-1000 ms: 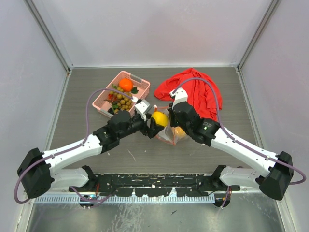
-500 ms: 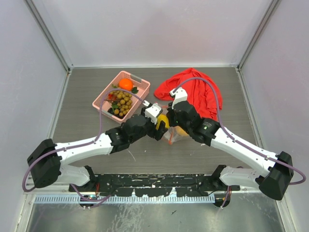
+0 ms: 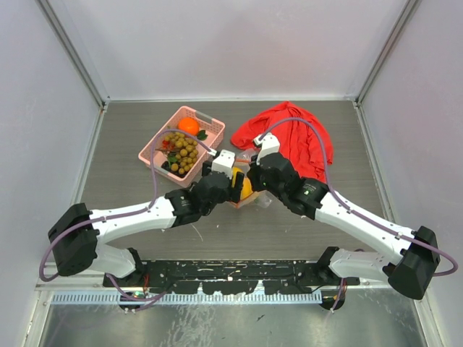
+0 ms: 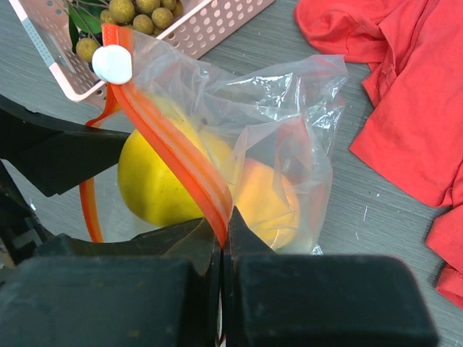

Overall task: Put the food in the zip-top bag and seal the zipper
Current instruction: Place the fake fruit in the zipper food storage bag.

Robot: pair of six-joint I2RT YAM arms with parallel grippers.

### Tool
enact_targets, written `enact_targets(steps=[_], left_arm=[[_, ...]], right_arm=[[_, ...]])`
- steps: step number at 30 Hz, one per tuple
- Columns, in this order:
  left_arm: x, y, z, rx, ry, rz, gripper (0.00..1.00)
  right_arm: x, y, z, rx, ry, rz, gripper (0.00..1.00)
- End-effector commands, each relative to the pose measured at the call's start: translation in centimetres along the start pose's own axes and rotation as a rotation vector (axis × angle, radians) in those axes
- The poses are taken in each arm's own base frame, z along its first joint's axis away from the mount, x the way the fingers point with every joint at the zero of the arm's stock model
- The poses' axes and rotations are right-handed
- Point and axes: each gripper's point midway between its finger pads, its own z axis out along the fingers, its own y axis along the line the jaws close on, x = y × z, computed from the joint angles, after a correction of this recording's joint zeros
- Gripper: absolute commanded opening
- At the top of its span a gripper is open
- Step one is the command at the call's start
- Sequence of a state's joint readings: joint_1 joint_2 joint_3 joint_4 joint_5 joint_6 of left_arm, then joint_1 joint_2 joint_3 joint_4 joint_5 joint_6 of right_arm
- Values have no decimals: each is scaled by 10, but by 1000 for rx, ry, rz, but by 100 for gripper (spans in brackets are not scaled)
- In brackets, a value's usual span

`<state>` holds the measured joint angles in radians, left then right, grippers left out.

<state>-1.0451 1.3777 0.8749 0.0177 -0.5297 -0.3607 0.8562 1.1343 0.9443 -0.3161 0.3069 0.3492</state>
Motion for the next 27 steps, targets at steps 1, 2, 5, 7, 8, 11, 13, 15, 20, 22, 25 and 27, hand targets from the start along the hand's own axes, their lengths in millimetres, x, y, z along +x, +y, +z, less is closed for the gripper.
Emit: enact_targets(steps=[1, 2, 5, 7, 8, 11, 13, 15, 20, 22, 25, 27], left_arm=[[-31, -8, -13, 48, -83, -100, 72], [-32, -9, -14, 62, -91, -109, 75], [-34, -11, -14, 72, -97, -114, 83], [-34, -11, -13, 61, -90, -108, 88], [-33, -10, -12, 56, -85, -106, 92], [-34, -11, -14, 60, -77, -110, 97], [-36, -13, -17, 72, -79, -116, 100], [-39, -12, -21, 76, -80, -119, 99], [-48, -7, -42, 92, -70, -140, 98], [-47, -2, -50, 89, -53, -153, 99], [-44, 5, -63, 79, -27, -179, 100], [-38, 12, -69, 62, -7, -199, 99]], right_arm=[[-12, 8, 0, -32, -53, 43, 1], [-12, 8, 1, -35, -54, 45, 0], [-12, 10, 3, -43, -57, 51, 1], [-11, 11, 4, -46, -55, 53, 1], [-11, 11, 5, -48, -54, 54, 1], [-10, 12, 6, -49, -50, 55, 1], [-9, 11, 7, -45, -48, 56, 1], [-8, 10, 8, -44, -47, 58, 1], [-6, 9, 10, -39, -42, 59, 1], [-7, 8, 10, -35, -44, 61, 1], [-7, 7, 11, -36, -44, 63, 1], [-6, 8, 12, -39, -42, 63, 1]])
